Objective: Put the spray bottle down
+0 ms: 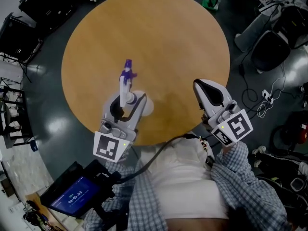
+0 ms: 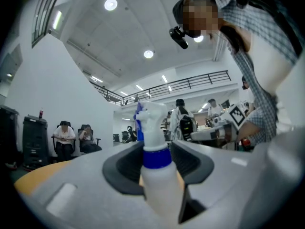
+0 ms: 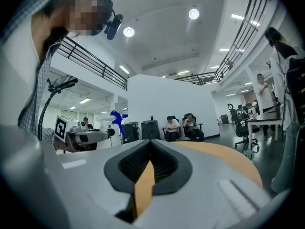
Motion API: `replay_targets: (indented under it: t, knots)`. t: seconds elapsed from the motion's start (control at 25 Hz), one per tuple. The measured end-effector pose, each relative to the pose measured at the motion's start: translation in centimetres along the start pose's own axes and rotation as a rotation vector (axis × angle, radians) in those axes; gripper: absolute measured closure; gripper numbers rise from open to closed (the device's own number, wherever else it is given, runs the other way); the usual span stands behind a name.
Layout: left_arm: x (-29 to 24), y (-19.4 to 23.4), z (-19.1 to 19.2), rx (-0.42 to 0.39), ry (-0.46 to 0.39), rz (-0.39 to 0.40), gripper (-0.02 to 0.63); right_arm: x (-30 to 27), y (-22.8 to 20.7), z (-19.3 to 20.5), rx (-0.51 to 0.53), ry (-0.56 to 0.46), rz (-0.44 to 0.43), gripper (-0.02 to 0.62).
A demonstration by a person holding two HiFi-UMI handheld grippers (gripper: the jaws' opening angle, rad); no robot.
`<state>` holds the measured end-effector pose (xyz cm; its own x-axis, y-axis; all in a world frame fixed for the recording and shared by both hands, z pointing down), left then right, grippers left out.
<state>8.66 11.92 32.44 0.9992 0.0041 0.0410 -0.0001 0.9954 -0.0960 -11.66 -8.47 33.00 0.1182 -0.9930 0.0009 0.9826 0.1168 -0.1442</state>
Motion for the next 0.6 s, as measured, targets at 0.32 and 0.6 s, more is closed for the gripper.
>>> replay_targets:
  t: [0.32, 0.6]
  knots:
    - [0.3, -0.6, 0.5, -0.045, 0.014, 0.030, 0.433, -0.5, -0.6, 1.3, -0.003, 0.039, -0.013, 0.591]
    - [0.5, -1.3, 1.2, -0.067, 0.053, 0.058, 0.431, -0.6, 0.2, 1.4, -0.002, 0.039, -0.021, 0.591]
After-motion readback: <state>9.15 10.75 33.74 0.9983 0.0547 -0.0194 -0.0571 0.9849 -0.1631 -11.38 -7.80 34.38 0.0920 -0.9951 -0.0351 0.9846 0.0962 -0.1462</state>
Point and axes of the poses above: the fingertips, and each gripper's own axes: x backward along the fingers, y to its left, z out of its underside, the point moved 10 cm from there along x, backward along the fingers, and after that the axes turned 2 degrees about -x, right-handed, at the moved point
